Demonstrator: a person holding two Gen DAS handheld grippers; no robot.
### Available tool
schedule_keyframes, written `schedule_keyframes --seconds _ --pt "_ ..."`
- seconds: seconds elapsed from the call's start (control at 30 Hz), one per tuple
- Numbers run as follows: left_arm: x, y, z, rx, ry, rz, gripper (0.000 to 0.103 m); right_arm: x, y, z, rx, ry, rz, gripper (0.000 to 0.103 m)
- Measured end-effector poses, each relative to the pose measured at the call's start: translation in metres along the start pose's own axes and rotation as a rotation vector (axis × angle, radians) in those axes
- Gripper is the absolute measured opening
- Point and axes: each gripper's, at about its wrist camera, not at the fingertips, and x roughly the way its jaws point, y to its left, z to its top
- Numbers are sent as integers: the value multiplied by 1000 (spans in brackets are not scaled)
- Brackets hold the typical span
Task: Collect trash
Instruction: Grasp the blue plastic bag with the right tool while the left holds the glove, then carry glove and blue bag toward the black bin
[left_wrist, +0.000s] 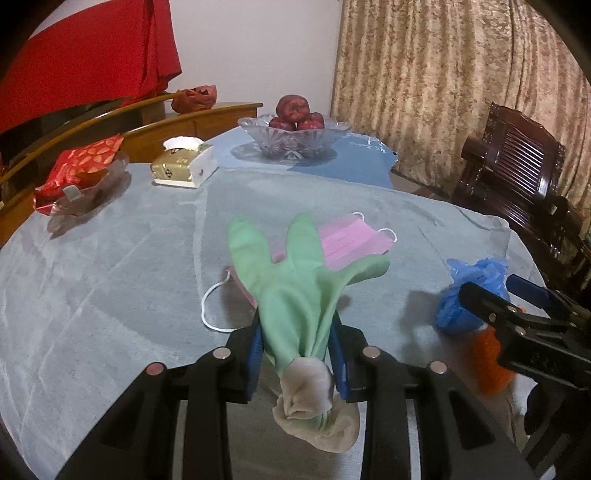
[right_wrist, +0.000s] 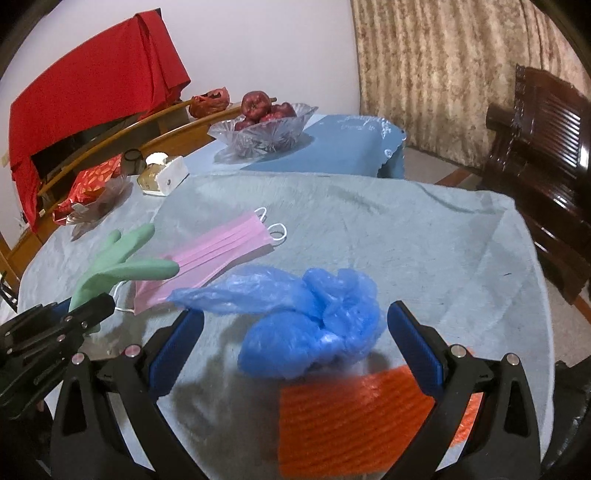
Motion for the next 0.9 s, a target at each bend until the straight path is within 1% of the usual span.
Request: schedule_keyframes --seconds 0.03,0.1,0.13,0.17,0.23,0.3,0.37,0.4,0.43,0.47,0.53,0.67,0.77,0.9 --pt "1 1 0 0 0 0 31 1 0 1 3 2 4 96" --pt "1 1 1 -1 1 -1 31 2 0 2 2 5 12 91" --pt "1 1 1 -1 1 -2 31 3 2 2 -2 9 14 83" --pt "1 1 1 0 1 -2 31 4 2 2 -7 15 16 80" --pt "1 1 1 4 -1 -3 31 5 2 2 -7 17 16 80" --pt "1 1 1 9 -3 -3 31 5 3 2 -8 21 18 75" --pt "1 1 1 10 -4 -6 31 5 2 2 -11 27 20 65" --pt "1 1 1 10 -5 -9 31 5 3 1 -12 31 22 62" --pt "0 -1 1 11 -6 -10 31 5 3 1 -12 34 25 57" --pt "0 -1 1 12 -7 -11 31 4 2 1 -12 36 28 49" --pt "-3 -4 0 14 -10 -13 31 3 2 1 -16 42 38 40" --pt "-6 -6 1 13 -12 -15 31 -3 3 2 -23 33 51 31" --pt "-10 -8 2 16 -19 -16 31 -13 6 4 -31 10 67 27" --pt "-22 -12 5 16 -35 -23 31 -29 9 8 -37 -20 89 26"
